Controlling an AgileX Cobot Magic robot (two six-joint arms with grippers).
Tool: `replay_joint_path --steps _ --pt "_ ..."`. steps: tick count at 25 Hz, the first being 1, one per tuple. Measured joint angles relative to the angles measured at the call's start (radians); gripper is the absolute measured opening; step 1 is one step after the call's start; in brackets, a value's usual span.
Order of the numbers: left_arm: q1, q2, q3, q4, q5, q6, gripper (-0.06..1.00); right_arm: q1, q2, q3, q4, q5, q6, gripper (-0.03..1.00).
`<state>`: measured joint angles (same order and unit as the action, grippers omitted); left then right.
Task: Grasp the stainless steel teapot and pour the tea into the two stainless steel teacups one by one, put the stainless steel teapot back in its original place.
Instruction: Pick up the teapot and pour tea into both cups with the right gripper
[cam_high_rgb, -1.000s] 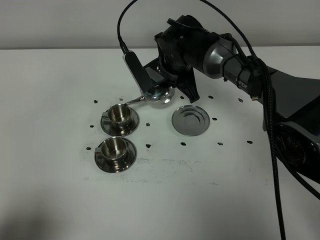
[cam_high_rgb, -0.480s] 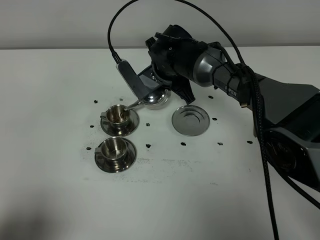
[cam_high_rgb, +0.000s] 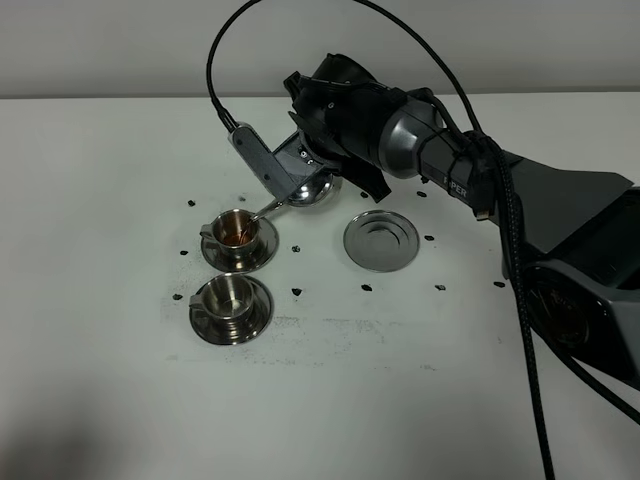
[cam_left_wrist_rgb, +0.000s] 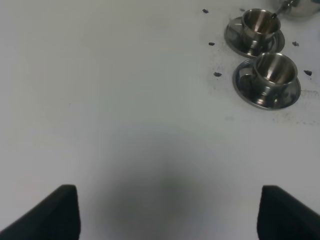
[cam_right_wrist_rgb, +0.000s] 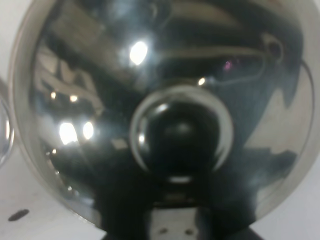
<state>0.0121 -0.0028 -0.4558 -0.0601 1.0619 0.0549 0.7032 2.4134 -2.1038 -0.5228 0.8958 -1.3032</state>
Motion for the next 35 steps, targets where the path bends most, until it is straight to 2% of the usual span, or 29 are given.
replay_joint_path --steps 35 --pt "0.0 0.0 0.0 0.0 0.0 0.0 0.69 0.033 -0.023 0.0 -0.091 -0.023 0.036 0.17"
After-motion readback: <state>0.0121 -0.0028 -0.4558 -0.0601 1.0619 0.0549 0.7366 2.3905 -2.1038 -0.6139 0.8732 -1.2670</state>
